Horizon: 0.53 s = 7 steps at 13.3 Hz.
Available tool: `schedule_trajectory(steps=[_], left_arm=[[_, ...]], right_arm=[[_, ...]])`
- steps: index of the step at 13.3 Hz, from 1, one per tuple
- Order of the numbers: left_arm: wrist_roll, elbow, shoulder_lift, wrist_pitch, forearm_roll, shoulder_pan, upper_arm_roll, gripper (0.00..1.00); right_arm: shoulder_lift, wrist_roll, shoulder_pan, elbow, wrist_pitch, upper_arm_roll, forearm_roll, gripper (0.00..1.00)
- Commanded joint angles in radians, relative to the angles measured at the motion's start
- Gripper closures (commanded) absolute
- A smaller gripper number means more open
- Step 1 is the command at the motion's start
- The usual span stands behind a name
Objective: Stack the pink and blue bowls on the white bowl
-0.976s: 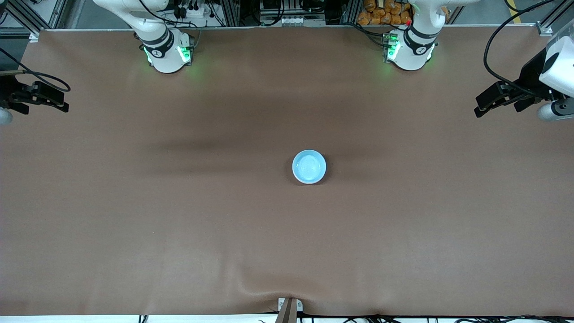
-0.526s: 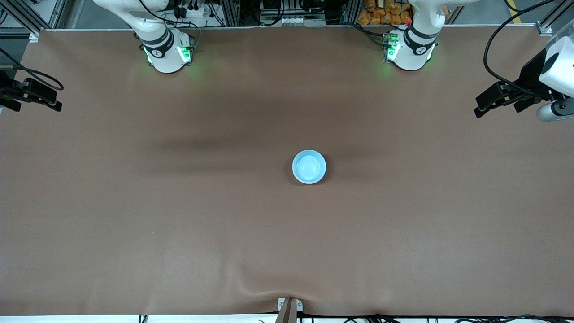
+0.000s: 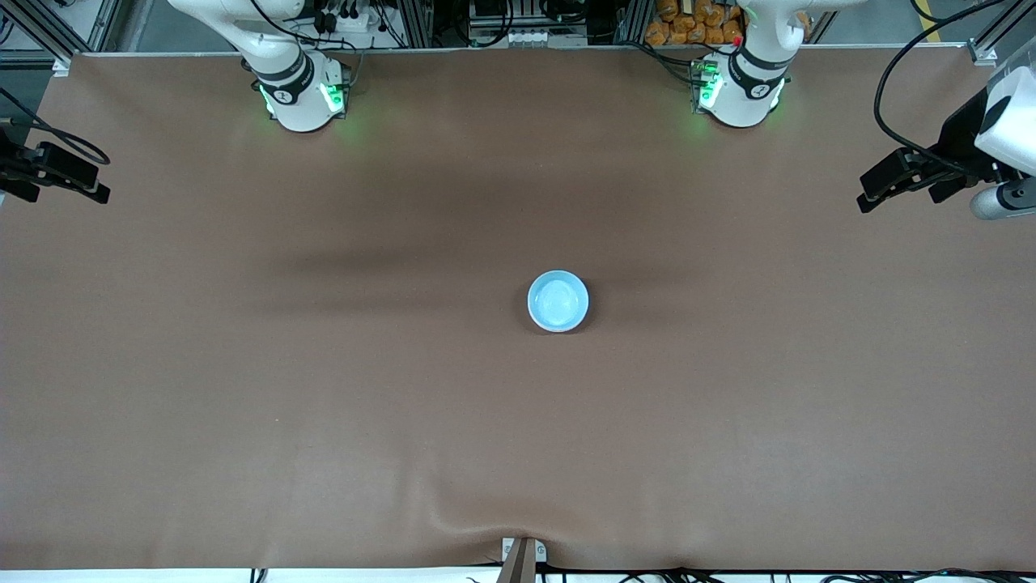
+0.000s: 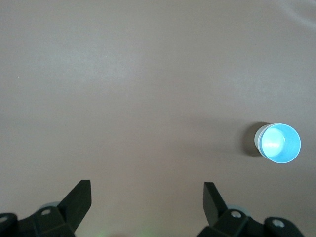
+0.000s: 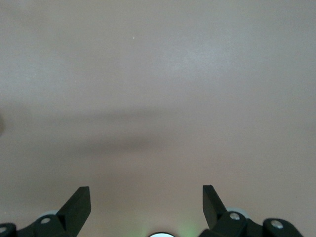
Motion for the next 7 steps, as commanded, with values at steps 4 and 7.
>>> schedule_trajectory(steps=[4, 7], left_arm=[[0.044, 0.008, -0.003, 0.009, -0.003, 0.009, 0.003, 0.0], [0.042, 0.008, -0.002, 0.007, -0.003, 0.007, 0.003, 0.0]], right_arm=[[-0.01, 0.009, -0.019, 0.003, 0.0, 0.011, 0.02, 0.0], [-0.01, 0.008, -0.019, 0.002, -0.002, 0.011, 0.017, 0.0]])
